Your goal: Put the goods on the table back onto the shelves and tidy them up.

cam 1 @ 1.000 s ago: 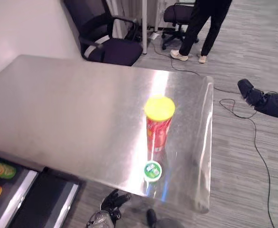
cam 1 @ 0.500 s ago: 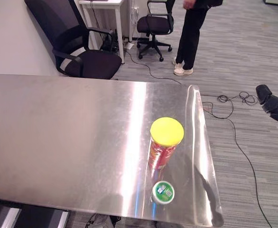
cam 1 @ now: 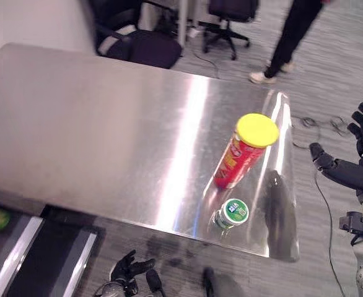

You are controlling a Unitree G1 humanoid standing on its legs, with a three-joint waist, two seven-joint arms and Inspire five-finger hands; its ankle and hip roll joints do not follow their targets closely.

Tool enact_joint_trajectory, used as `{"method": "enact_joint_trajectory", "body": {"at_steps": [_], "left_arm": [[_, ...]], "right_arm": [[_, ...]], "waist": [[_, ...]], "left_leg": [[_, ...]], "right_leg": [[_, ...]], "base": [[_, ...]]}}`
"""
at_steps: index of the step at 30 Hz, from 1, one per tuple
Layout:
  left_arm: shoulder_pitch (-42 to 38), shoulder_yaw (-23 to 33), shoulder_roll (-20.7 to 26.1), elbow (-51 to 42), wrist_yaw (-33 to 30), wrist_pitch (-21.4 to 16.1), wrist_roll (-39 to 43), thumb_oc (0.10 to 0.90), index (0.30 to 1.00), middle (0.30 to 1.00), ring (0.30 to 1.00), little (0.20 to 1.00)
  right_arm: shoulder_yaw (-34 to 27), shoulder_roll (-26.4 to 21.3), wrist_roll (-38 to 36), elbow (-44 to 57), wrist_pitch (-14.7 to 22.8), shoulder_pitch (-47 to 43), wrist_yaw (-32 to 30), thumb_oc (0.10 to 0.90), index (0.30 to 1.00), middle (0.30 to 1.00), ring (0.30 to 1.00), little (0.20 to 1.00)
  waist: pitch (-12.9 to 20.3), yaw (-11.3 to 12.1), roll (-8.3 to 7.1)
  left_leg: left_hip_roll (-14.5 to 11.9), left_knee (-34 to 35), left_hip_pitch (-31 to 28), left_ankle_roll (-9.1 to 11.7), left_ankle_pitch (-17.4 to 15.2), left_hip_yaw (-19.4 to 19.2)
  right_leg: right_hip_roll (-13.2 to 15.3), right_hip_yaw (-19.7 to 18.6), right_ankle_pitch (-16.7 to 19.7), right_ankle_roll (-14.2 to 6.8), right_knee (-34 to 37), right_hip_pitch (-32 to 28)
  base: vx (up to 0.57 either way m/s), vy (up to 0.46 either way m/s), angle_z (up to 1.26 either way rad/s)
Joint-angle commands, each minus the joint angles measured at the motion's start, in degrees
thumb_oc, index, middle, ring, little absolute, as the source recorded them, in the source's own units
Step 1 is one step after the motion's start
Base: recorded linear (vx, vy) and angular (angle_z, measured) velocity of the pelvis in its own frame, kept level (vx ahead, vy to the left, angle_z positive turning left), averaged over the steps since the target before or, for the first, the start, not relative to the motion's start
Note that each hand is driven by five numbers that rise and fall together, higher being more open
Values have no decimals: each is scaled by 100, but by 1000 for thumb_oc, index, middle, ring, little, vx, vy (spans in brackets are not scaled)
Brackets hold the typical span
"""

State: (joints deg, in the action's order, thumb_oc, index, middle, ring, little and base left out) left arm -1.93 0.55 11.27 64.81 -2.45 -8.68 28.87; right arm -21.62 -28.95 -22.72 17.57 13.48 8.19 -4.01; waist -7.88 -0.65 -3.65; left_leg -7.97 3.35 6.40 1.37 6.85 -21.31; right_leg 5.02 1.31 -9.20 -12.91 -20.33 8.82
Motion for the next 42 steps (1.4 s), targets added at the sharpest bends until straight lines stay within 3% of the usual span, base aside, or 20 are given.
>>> {"method": "enact_joint_trajectory", "body": {"at_steps": [1,3,5,7,10,12,15,17,20,22,27,29,32,42], "left_arm": [[-324,-5,-239,24,102,-163,67,800,900,900,900,900],[-255,-96,-234,-20,130,-153,-34,800,900,900,900,900],[-250,-201,-278,9,155,-127,-76,800,900,900,900,900],[-261,-55,-360,135,130,-92,279,800,900,900,900,900],[-350,280,-417,346,42,-136,525,800,900,900,900,900],[-265,245,-447,314,94,-104,429,800,900,900,900,900],[-220,181,-441,473,188,-103,113,800,900,900,900,900],[-180,159,-465,600,185,-119,-63,800,900,900,900,900],[-234,106,-430,660,172,-140,-325,800,900,900,900,900],[-271,0,-363,596,182,-152,-591,800,900,900,900,900],[-265,1,-363,592,181,-151,-594,800,900,900,900,900],[-320,-21,-261,672,227,-126,-866,800,900,900,900,900],[-369,-10,-272,749,260,-121,-961,800,900,900,900,900],[-449,38,-239,751,292,-123,-975,800,900,900,900,900]], "right_arm": [[-843,110,-310,115,555,-305,-271,800,900,900,900,900],[-821,130,-432,-27,639,-381,-312,800,900,900,900,900],[-789,47,-477,-141,686,-482,-390,800,900,900,900,900],[-756,102,-590,-18,722,-464,-344,800,900,900,900,900],[-610,139,-617,67,631,-352,-207,800,900,900,900,900],[-533,122,-705,172,584,-244,-11,800,900,900,900,900],[-279,95,-725,407,528,53,345,800,900,900,900,900],[-267,164,-612,812,484,319,561,800,900,900,900,900],[-177,290,-383,1209,450,505,701,800,900,900,900,900],[62,307,-366,1516,422,579,854,800,900,900,900,900],[66,309,-363,1522,419,584,853,800,900,900,900,900],[529,103,-432,1882,460,592,1034,800,900,900,900,900],[772,-33,-435,2029,440,647,1141,800,900,900,900,900],[1232,-516,-220,2269,365,756,1401,800,900,900,900,900]], "waist": [[227,-163,-221],[140,-85,-236],[-26,6,-254],[-92,-35,-289],[-27,-179,-368],[38,-266,-324],[138,-436,-180],[246,-606,15],[350,-755,173],[427,-837,244],[428,-826,242],[527,-892,178],[554,-874,105],[622,-751,-73]], "left_leg": [[619,162,316,-82,-152,92],[622,94,457,-46,15,160],[611,-191,745,107,74,629],[594,-520,788,148,-205,1129],[319,-1055,687,112,-507,1251],[105,-1122,412,117,-651,1357],[-240,-990,-117,172,-680,1294],[-336,-523,-547,352,-565,1092],[-326,27,-693,547,-328,802],[-252,165,-824,594,-451,614],[-249,165,-833,591,-456,599],[-71,165,-1019,516,-721,379],[-18,165,-1069,484,-781,290],[-7,165,-1102,452,-788,281]], "right_leg": [[-556,-253,22,667,1530,-1133],[-693,-355,168,734,1802,-1176],[-661,-313,289,768,1827,-1099],[-525,-165,390,751,1851,-978],[-288,15,567,728,1836,-774],[-216,63,553,732,1780,-711],[-127,123,444,715,1654,-661],[-110,197,414,686,1639,-667],[-68,160,467,622,1726,-670],[23,125,639,504,1870,-660],[24,112,650,500,1885,-668],[96,-183,988,343,2173,-666],[111,-262,1076,296,2237,-659],[164,-199,1182,222,2335,-679]], "base": [[-139,-41,-6],[-185,-9,3],[-235,3,4],[-210,28,1],[-113,65,6],[3,113,3],[83,181,-7],[107,224,-16],[64,207,18],[47,190,-2],[8,45,-15],[30,187,-11],[0,62,-54],[-2,10,-7]]}}
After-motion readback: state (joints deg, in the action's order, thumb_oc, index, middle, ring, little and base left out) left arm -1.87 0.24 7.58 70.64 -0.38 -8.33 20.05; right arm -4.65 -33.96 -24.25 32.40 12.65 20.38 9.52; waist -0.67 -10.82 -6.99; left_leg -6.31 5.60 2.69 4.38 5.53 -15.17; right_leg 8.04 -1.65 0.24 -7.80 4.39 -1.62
